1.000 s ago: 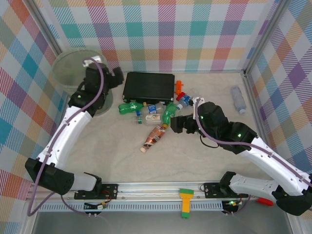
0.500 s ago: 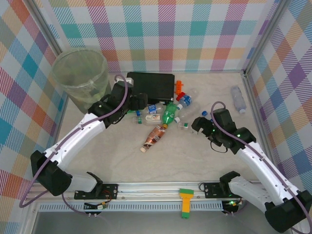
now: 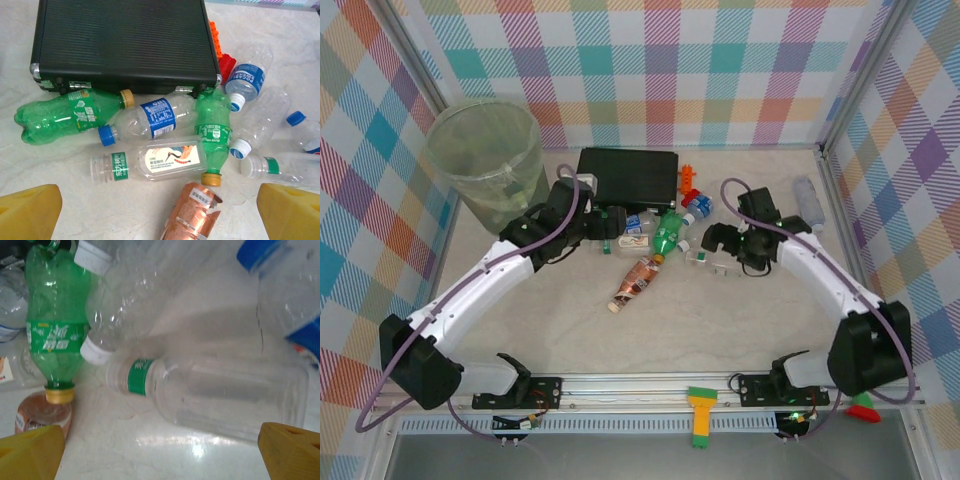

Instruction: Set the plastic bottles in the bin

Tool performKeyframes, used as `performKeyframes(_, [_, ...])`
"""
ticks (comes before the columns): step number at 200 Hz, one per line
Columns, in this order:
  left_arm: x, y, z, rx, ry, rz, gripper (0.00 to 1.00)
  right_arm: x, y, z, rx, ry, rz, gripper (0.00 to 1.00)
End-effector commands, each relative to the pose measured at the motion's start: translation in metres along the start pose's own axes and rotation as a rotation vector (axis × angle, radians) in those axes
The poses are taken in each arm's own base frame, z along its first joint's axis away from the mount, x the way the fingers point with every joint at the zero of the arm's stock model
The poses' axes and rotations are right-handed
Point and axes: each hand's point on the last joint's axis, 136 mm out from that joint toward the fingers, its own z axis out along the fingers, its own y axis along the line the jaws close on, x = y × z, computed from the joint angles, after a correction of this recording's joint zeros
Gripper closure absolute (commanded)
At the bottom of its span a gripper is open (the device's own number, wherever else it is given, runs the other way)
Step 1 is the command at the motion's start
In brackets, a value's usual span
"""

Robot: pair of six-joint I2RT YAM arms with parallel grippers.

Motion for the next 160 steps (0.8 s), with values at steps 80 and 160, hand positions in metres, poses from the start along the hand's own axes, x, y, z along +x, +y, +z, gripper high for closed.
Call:
performKeyframes(80, [0.014, 0.008, -0.013, -0.009, 0.013, -0.043, 0.0, 0.001, 0.005, 0.028, -0.108, 0.17, -0.063, 0.01])
performKeyframes(160, [0.011, 0.005, -0.005, -0.004, 0.014, -0.052, 0.0, 0.057, -0.004, 0.003, -0.131, 0.21, -0.065, 0.01])
